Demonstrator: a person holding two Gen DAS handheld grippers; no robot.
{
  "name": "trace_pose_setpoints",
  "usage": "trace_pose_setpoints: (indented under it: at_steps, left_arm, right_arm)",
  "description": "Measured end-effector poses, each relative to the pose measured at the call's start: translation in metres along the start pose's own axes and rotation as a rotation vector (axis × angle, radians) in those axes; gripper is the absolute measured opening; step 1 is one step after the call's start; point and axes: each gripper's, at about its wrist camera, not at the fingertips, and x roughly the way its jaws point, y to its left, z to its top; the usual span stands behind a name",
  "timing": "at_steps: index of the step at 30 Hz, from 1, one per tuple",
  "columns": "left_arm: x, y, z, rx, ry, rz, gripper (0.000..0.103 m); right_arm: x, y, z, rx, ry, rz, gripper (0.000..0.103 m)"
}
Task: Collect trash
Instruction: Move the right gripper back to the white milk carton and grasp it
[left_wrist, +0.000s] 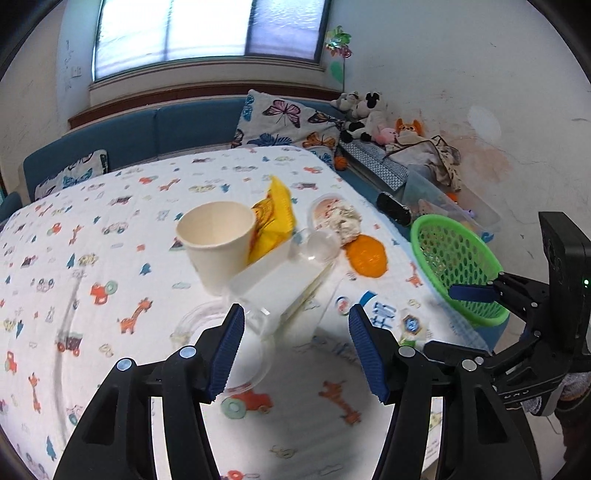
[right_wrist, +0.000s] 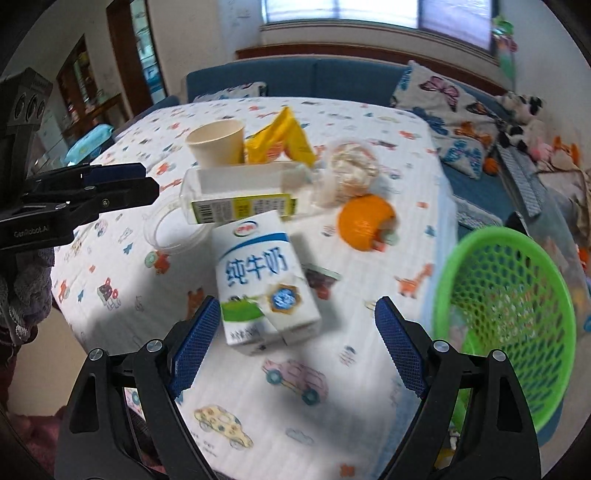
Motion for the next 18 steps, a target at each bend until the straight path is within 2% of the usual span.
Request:
trace_pose_setpoints:
  at_steps: [10, 15, 17, 18]
  left_arm:
    - [0.006, 0.022, -0.017, 0.018, 0.03, 0.022, 0.057]
    - [0.012, 0.033, -0.025, 0.013, 0.056, 0.039, 0.062]
    - [0.015, 0.036, -0.027, 0.016, 0.067, 0.046, 0.073]
    - [0.016, 0.037, -0.028, 0.023, 0.069, 0.047, 0.073]
  right_arm:
    - [0.04, 0.013, 0.016, -0.043, 0.058, 0.026, 0.085]
    - [0.054, 0.016, 0.017, -0.056, 0.083, 0.021, 0.083]
    - [0.059, 0.017, 0.016, -0.065, 0.094, 0.015, 0.082]
    - [0.061, 0.017, 0.016, -0.068, 0.097, 0.014, 0.081]
